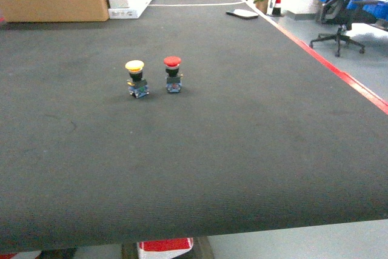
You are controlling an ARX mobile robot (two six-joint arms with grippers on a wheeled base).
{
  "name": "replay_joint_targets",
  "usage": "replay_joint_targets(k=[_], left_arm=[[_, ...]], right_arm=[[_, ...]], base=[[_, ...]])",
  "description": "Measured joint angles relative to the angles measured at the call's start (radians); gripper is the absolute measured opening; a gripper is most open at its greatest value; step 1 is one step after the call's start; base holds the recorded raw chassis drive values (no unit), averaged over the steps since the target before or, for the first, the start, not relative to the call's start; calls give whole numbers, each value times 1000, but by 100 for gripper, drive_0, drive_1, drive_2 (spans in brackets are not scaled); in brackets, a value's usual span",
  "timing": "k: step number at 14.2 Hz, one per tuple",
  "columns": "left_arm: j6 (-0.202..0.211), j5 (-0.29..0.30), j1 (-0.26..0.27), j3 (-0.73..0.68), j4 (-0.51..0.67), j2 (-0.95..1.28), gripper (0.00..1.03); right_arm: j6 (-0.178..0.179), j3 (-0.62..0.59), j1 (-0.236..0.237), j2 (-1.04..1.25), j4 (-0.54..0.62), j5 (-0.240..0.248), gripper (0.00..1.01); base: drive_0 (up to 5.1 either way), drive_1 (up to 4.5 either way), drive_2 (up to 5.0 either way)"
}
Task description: Pick blue part to blue bin on bottom shelf
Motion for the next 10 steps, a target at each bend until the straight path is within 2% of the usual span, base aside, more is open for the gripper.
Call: replay_joint_targets(k=[10], left_arm=[[0, 0, 0, 0, 0, 0, 44]], right_arm=[[0, 0, 0, 0, 0, 0, 98]], base=[[-175, -175, -175]])
